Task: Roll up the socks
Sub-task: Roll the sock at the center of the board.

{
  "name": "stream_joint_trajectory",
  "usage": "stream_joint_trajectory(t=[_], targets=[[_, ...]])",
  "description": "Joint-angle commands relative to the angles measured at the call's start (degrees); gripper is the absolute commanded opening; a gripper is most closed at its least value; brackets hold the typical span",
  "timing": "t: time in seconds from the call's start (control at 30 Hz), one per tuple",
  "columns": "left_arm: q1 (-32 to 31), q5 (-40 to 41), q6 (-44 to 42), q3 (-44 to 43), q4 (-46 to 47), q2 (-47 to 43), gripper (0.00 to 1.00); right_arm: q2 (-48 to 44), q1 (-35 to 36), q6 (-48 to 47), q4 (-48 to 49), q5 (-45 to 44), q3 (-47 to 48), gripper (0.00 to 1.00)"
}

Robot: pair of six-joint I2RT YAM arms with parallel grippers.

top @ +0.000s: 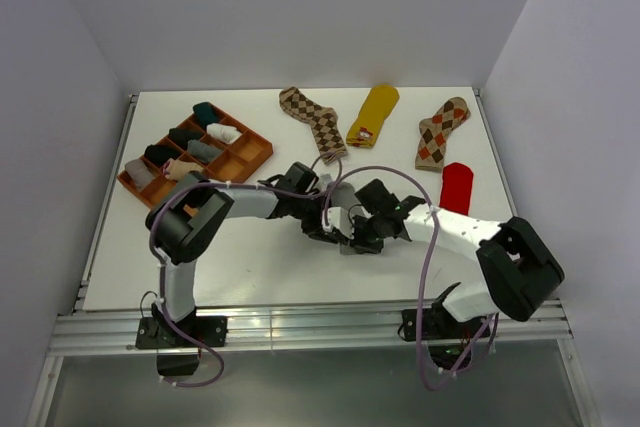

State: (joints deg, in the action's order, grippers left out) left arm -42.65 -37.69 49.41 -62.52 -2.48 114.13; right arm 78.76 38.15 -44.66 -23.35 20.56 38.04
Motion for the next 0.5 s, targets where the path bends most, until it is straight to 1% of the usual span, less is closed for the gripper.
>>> stream_joint_trajectory(t=[0.0, 0.03, 0.1, 0.17, 0.23, 0.27, 0.3, 0.33, 0.37, 0.4, 0.47], targets=[[2.7, 8.7, 1.3, 4.7, 4.1, -5.0, 0.29, 3.1, -4.0, -1.3, -10.7, 7.1, 3.7, 0.11], [2.8, 10.0, 2.3, 7.0, 5.5, -7.1, 0.3, 4.1, -5.0, -2.1, -11.7, 8.1, 4.4, 0.11], [2.9, 11.2, 3.1, 8.9, 8.3, -9.0, 0.31, 6.0, -7.8, -3.1, -15.2, 10.6, 6.0, 0.11], [2.9, 13.5, 3.2, 11.1, 9.2, -11.5, 0.31, 10.3, -9.7, -4.9, -18.4, 12.6, 9.5, 0.11], [2.9, 14.9, 3.0, 13.5, 11.3, -14.1, 0.31, 15.4, -11.2, -7.3, -24.5, 16.6, 14.0, 0.11], [2.8, 16.5, 2.9, 14.3, 12.2, -14.9, 0.29, 17.6, -12.0, -8.2, -26.8, 17.8, 15.7, 0.11], [2.9, 16.8, 2.8, 15.2, 13.2, -15.8, 0.25, 19.8, -13.4, -9.4, -31.7, 19.6, 17.6, 0.11], [2.9, 17.1, 2.5, 16.7, 15.0, -17.1, 0.25, 21.9, -14.0, -10.6, -33.8, 20.1, 21.2, 0.11], [2.8, 17.3, 2.3, 17.3, 15.8, -17.7, 0.24, 26.4, -14.7, -11.3, -35.8, 20.7, 23.0, 0.11], [2.8, 18.2, 2.0, 18.0, 16.5, -18.2, 0.24, 28.4, -15.8, -12.4, -40.7, 21.4, 25.0, 0.11], [1.7, 20.0, 0.1, 18.8, 16.9, -20.0, 0.26, 34.6, -17.0, -15.5, -45.6, 24.1, 30.4, 0.11]])
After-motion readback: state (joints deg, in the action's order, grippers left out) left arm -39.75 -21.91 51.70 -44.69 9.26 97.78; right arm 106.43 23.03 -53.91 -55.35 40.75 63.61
